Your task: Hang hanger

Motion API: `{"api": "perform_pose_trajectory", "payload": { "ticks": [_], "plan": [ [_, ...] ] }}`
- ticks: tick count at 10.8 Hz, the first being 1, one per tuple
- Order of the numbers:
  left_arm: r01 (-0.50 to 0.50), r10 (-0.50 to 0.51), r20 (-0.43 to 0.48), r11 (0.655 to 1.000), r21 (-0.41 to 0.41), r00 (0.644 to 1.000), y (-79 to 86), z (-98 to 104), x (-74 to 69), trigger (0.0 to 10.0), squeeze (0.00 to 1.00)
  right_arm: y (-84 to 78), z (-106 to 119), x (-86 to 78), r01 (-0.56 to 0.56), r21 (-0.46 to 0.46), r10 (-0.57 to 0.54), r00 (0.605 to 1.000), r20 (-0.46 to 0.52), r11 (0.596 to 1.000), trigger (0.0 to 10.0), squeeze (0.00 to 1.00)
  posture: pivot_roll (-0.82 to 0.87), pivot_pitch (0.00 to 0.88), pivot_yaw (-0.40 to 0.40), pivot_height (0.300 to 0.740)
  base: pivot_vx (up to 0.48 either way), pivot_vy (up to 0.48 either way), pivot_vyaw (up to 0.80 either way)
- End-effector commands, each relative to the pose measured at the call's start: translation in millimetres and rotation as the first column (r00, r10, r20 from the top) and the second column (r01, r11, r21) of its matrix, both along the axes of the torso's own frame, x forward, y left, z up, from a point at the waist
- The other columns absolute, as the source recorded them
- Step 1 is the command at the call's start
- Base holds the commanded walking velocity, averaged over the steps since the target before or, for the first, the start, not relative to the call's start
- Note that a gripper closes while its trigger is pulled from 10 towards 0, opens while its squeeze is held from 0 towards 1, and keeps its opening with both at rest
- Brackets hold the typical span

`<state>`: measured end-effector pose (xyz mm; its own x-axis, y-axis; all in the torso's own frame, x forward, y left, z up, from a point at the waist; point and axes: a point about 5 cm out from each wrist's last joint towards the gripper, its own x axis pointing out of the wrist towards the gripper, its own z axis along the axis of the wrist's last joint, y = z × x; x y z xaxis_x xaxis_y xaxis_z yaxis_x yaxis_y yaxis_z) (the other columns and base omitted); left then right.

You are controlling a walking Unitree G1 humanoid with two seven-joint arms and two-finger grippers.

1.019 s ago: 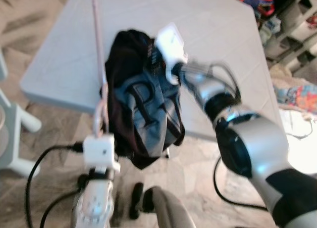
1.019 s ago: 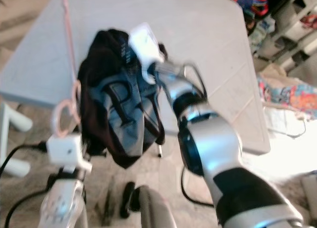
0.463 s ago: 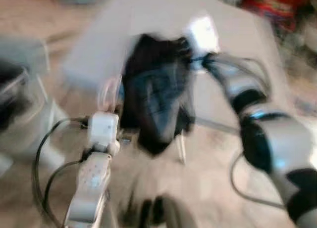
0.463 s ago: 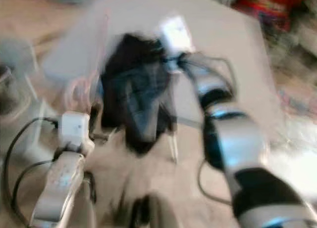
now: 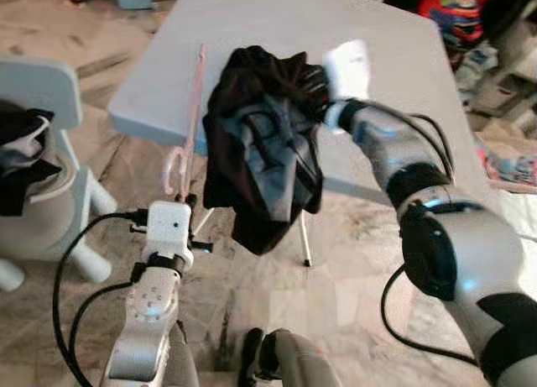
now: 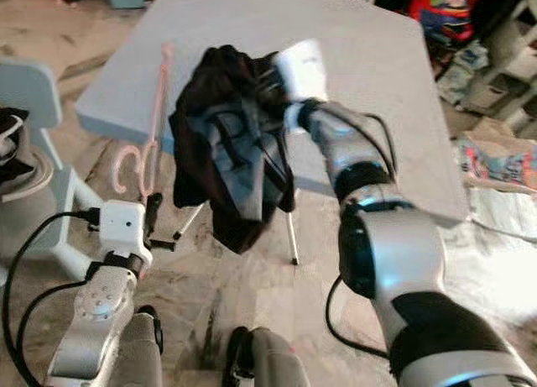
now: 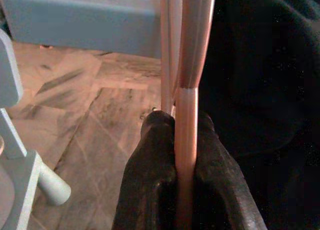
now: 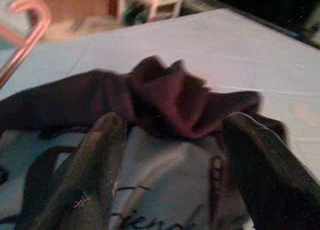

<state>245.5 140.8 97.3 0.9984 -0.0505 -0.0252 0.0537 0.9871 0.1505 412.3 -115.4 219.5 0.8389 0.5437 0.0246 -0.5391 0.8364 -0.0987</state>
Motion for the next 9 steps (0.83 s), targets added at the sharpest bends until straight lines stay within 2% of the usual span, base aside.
{"api": "perform_pose_trajectory", "payload": {
  "ticks": [1, 2, 3, 4, 5, 6, 8, 9],
  "plan": [
    [0.008, -0.008, 0.017, 1.0, 0.003, 1.0, 1.0, 3.1, 3.0, 10.0, 0.0, -15.0, -6.3, -1.5, 0.067, 0.065, -0.068, 0.998, 0.01, 0.996, 10.0, 1.0, 0.09, 0.103, -0.213, 0.74, 0.0, 0.0, 0.0],
    [-0.014, 0.014, 0.049, 1.0, 0.009, 0.999, 7.1, 8.2, 7.9, 10.0, 0.0, -23.4, -21.6, -7.0, 0.117, 0.14, -0.119, 0.993, 0.006, 0.983, 10.0, 0.19, 0.08, 0.093, -0.2, 0.74, 0.0, 0.0, 0.0],
    [-0.013, 0.012, 0.054, 1.0, 0.008, 0.998, 8.4, 9.3, 10.2, 10.0, 0.0, -26.0, -29.0, -10.3, 0.139, 0.158, -0.143, 0.99, 0.009, 0.978, 10.0, 0.0, 0.08, 0.086, -0.194, 0.74, 0.0, 0.0, 0.0],
    [-0.012, 0.011, 0.067, 1.0, 0.008, 0.998, 10.2, 10.8, 13.3, 10.0, 0.0, -40.7, -49.2, -21.0, 0.24, 0.224, -0.245, 0.97, -0.006, 0.945, 10.0, 0.0, 0.07, 0.073, -0.176, 0.74, 0.0, 0.0, 0.0],
    [-0.013, 0.012, 0.067, 1.0, 0.007, 0.998, 12.0, 10.4, 13.9, 10.0, 0.0, -52.0, -58.7, -30.4, 0.286, 0.219, -0.298, 0.954, 0.025, 0.933, 10.0, 0.0, 0.06, 0.061, -0.159, 0.74, 0.0, 0.0, 0.0],
    [-0.004, 0.003, 0.057, 1.0, 0.018, 0.998, 15.6, 7.8, 12.2, 10.0, 0.0, -74.3, -70.7, -43.8, 0.371, 0.226, -0.387, 0.922, 0.027, 0.9, 10.0, 0.0, 0.05, 0.051, -0.14, 0.74, 0.0, 0.0, 0.0],
    [-0.01, 0.008, 0.062, 0.999, 0.03, 0.998, 25.5, 8.3, 14.5, 10.0, 0.0, -92.8, -75.6, -57.4, 0.422, 0.238, -0.437, 0.899, 0.01, 0.875, 10.0, 0.0, 0.04, 0.043, -0.115, 0.74, 0.0, 0.0, 0.0],
    [-0.023, 0.021, 0.073, 0.999, 0.026, 0.997, 28.5, 11.0, 17.7, 10.0, 0.0, -92.2, -71.8, -58.8, 0.384, 0.236, -0.399, 0.917, 0.018, 0.893, 10.0, 1.0, 0.04, 0.035, -0.1, 0.74, 0.0, 0.0, 0.0]
  ]
}}
